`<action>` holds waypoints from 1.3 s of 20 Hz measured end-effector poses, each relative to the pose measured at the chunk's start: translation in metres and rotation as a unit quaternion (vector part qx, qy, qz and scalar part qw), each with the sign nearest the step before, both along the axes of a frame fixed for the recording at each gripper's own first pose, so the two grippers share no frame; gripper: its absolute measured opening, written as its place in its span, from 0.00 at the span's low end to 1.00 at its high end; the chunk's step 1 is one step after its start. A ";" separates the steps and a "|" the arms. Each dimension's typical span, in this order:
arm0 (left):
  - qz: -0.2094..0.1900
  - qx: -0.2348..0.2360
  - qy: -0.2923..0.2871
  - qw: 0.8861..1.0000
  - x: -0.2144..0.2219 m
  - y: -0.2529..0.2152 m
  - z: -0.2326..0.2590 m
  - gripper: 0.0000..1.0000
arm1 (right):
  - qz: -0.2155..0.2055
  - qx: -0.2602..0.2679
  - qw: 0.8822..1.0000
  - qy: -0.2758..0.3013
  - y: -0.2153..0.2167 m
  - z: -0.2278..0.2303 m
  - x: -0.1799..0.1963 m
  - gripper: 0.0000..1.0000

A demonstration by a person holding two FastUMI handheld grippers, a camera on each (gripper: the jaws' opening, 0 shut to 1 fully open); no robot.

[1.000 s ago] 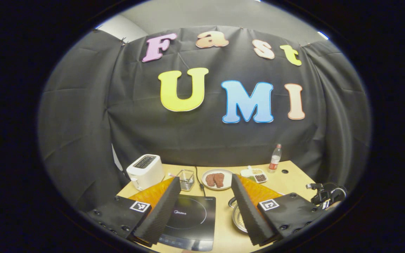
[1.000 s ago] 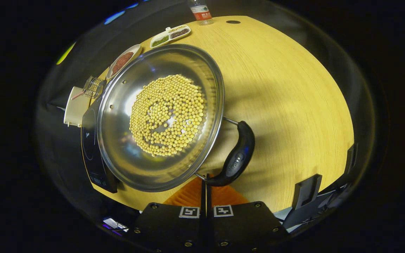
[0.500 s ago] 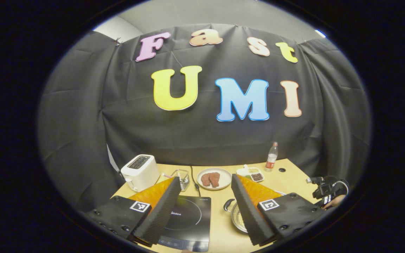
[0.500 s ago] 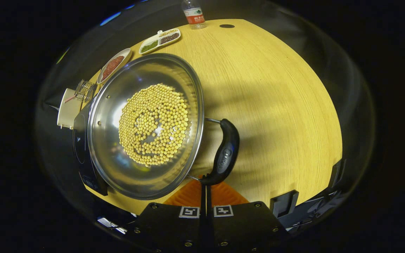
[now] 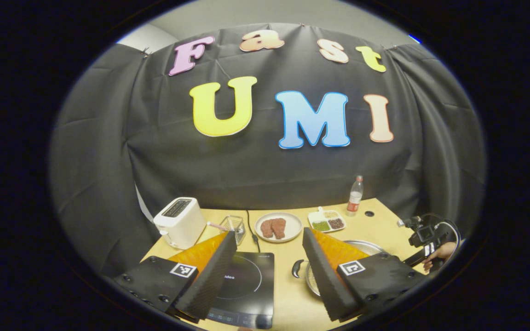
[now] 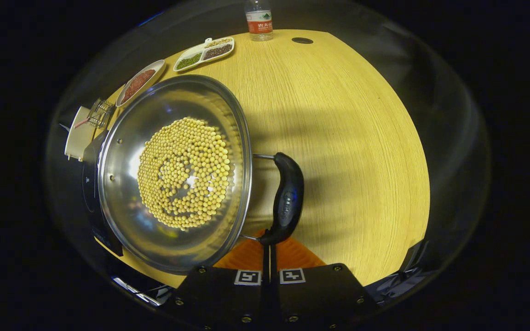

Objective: First push the handle of the pot to place it horizontally, then grasp the pot with both hands and set it on the induction cooktop.

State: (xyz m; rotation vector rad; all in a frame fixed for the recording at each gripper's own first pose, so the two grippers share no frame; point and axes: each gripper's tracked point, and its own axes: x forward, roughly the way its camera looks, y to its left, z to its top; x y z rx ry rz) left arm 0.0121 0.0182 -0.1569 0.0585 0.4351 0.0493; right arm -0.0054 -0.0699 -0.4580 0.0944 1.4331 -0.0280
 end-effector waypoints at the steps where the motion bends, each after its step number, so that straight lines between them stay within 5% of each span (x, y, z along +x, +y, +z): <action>1: -0.001 0.000 0.003 1.000 0.000 -0.001 -0.002 1.00 | 0.002 -0.002 1.000 0.000 -0.001 -0.002 0.003 0.00; 6: -0.004 -0.001 0.016 1.000 0.003 -0.002 -0.012 0.93 | 0.015 -0.013 1.000 -0.007 -0.008 -0.004 0.018 0.01; 9: -0.006 -0.002 0.022 1.000 0.005 -0.002 -0.015 1.00 | 0.020 -0.019 1.000 -0.012 -0.010 -0.004 0.028 0.01; 12: -0.007 -0.006 0.029 1.000 0.004 0.000 -0.019 0.93 | 0.021 -0.024 0.999 -0.016 -0.014 -0.003 0.034 0.00; 14: -0.007 -0.012 0.036 0.999 0.002 0.002 -0.023 0.97 | 0.023 -0.027 0.999 -0.019 -0.014 -0.003 0.035 0.01; 23: -0.024 -0.026 0.038 0.999 -0.005 0.006 -0.032 0.97 | -0.020 -0.036 0.996 -0.085 -0.017 0.033 0.026 0.01; 25: -0.033 -0.031 0.025 0.999 -0.005 0.005 -0.031 0.97 | -0.028 -0.036 0.991 -0.122 -0.012 0.052 0.022 0.06; 26: -0.041 -0.034 0.021 0.998 -0.007 0.002 -0.031 0.97 | -0.030 -0.036 0.989 -0.142 -0.008 0.062 0.018 0.22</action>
